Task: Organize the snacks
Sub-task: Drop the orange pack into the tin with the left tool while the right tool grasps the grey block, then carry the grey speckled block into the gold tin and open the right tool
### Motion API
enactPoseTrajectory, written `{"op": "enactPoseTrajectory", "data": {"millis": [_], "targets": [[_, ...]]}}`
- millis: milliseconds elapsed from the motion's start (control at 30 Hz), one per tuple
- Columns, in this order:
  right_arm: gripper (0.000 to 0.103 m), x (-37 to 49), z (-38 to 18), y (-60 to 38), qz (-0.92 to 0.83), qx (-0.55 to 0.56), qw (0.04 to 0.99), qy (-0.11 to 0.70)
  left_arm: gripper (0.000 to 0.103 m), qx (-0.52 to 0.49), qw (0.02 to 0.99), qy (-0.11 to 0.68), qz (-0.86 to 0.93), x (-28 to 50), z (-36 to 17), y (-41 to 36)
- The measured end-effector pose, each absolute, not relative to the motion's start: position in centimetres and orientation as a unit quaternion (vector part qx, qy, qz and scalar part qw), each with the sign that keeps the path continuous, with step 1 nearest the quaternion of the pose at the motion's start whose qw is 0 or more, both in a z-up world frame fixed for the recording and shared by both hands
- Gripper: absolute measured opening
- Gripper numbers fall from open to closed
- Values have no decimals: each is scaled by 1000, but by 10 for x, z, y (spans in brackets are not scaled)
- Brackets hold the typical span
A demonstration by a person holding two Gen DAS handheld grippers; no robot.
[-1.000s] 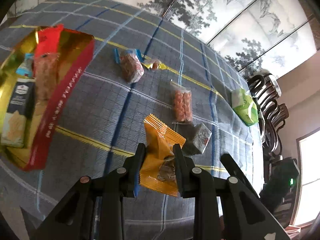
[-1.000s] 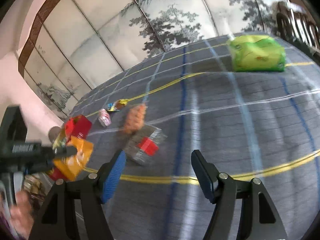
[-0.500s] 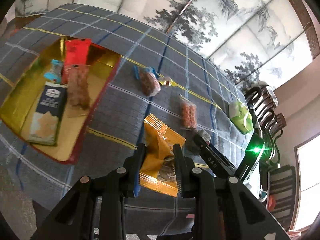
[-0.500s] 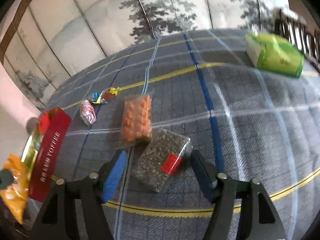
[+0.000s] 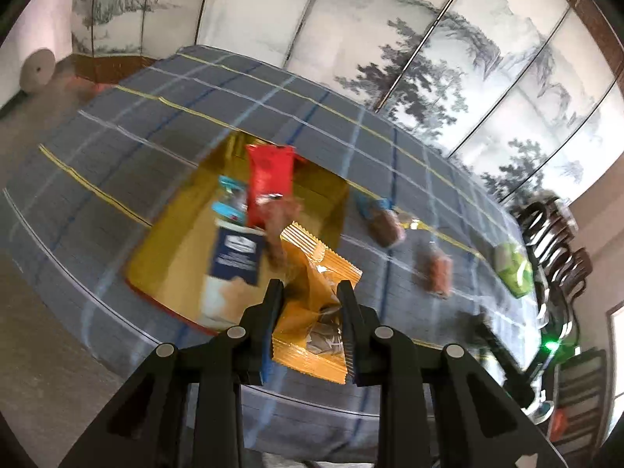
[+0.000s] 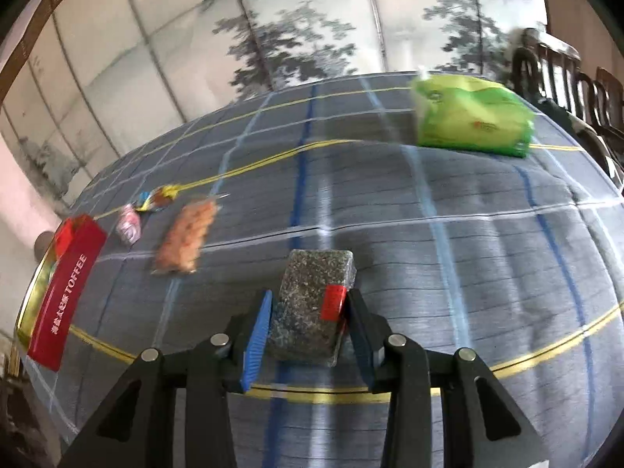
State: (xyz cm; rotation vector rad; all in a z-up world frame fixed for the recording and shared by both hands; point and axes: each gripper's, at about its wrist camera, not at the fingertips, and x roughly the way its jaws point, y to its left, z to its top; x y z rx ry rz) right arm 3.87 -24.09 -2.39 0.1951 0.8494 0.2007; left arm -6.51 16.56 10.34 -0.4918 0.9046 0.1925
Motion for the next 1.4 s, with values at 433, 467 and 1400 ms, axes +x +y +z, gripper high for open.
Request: {"op": "enactPoseTrajectory", "data": {"millis": [433,467,1400], "targets": [[38,38,-25,-229,109,64,905,406,24,-160,864,468,96,-23,55,174],[38,38,-25,-229,109,63,905,406,24,-165,861,472,91,-20,50,175],[37,40,-26,-229,116,70,899,416,90,-75,902,365,219,-93,65,152]]}}
